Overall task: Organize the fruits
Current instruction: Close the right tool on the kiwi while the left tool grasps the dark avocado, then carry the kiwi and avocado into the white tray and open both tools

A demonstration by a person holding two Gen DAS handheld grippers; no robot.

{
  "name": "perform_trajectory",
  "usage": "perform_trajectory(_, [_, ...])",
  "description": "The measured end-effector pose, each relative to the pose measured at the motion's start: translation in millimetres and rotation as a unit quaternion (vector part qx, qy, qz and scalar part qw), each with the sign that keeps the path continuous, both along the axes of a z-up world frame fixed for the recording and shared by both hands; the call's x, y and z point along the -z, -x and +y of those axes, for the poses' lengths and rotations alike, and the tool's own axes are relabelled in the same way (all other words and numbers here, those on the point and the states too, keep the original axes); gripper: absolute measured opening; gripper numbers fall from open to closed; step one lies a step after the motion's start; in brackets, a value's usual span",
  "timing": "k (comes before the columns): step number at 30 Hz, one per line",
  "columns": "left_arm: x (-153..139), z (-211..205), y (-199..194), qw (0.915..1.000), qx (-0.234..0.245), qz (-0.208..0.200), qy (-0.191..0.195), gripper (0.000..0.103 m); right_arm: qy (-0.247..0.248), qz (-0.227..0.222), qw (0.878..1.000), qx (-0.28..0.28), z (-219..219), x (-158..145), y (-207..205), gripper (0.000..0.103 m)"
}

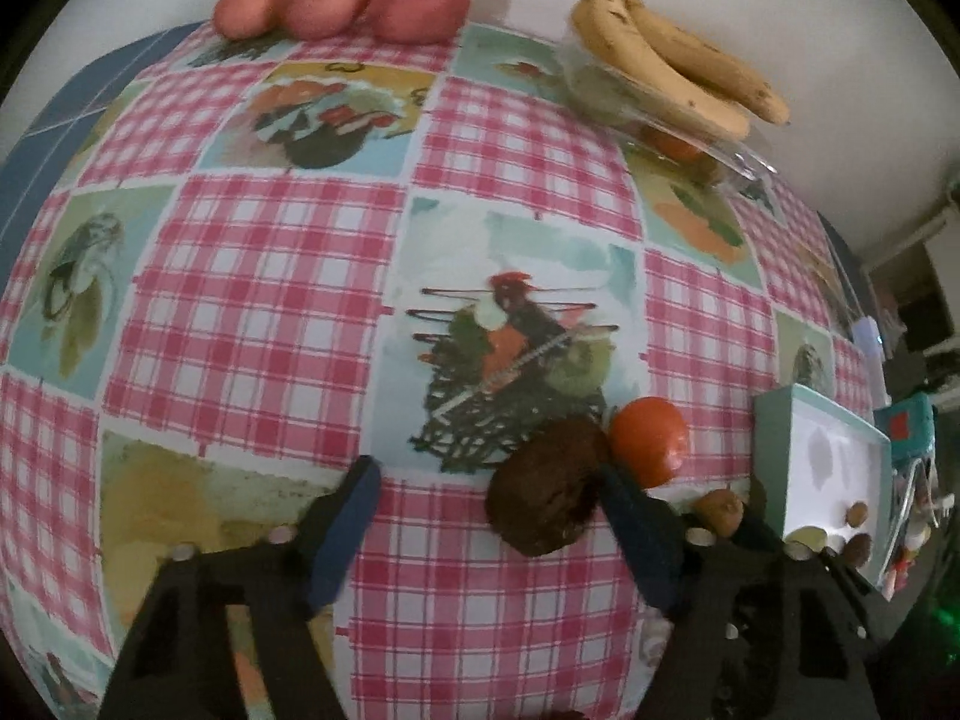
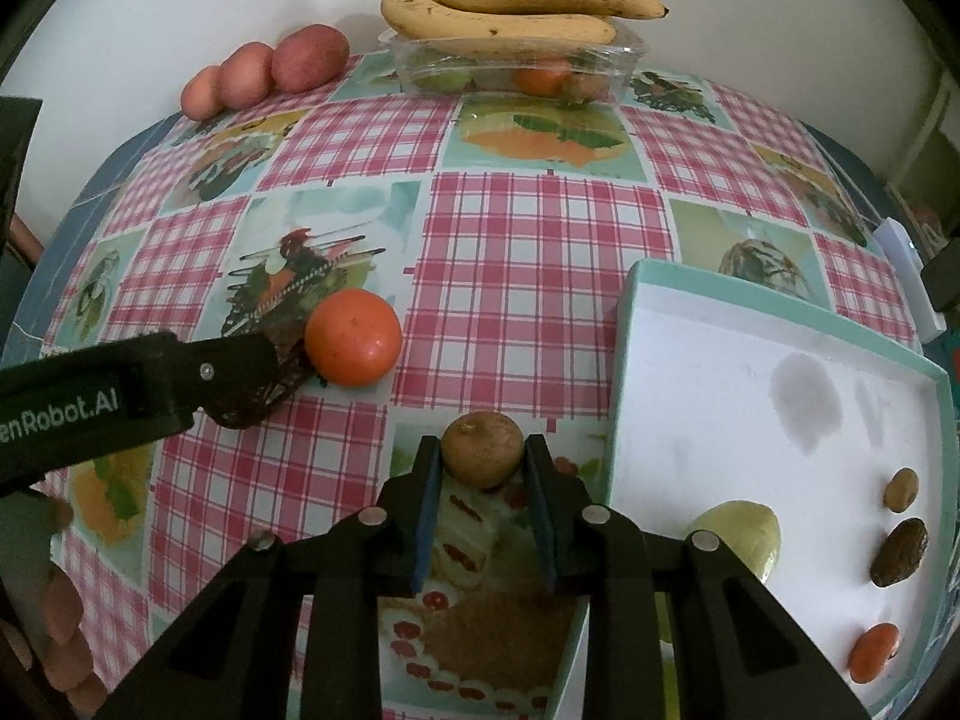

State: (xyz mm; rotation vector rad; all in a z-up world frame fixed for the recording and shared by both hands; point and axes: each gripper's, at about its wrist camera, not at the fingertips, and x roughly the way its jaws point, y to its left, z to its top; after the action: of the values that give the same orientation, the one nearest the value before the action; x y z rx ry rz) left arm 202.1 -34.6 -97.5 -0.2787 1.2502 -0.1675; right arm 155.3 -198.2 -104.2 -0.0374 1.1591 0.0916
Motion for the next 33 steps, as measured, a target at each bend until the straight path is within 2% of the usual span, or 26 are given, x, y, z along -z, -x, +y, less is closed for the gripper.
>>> perform_trajectory(1, [0, -1, -1, 0.9999, 0.005, 0.002, 0.012, 0.053, 0.000, 0.000, 1.000, 0.000, 0, 0, 0, 0.029])
perform_trajectory(3, [1, -3, -1, 0.9987, 0.011, 0.011, 0.048, 0.038, 0.000, 0.000, 1.000, 0.000, 0, 0, 0, 0.029])
perform_trajectory(6, [2, -8, 1, 0.9988, 0.015, 0.009, 0.047, 0.038, 0.000, 0.000, 1.000, -0.002, -1, 0, 0, 0.029])
perform_trajectory(9, [0, 1, 4, 0.9989, -0.001, 0.009, 0.046, 0.037, -0.001, 0.000, 1.000, -0.001, -1, 0, 1, 0.029])
perform_trajectory(13, [-6, 23, 4, 0.9992, -0.040, -0.003, 0.000, 0.037, 0.001, 0.000, 1.000, -0.001, -1, 0, 1, 0.029])
perform_trajectory(20, [-22, 55, 11, 0.9960, -0.085, -0.019, 0.023, 0.037, -0.015, 0.001, 1.000, 0.012, -5, -2, 1, 0.028])
perform_trajectory(28, [-52, 64, 27, 0.9938, -0.089, -0.055, 0.038, 0.037, -0.043, -0.024, 0.998, 0.031, -15, -28, 13, 0.028])
perform_trajectory(33, [-61, 57, 40, 0.9940, -0.079, -0.062, 0.043, 0.037, -0.034, -0.042, 0.998, 0.036, -19, -45, 29, 0.028])
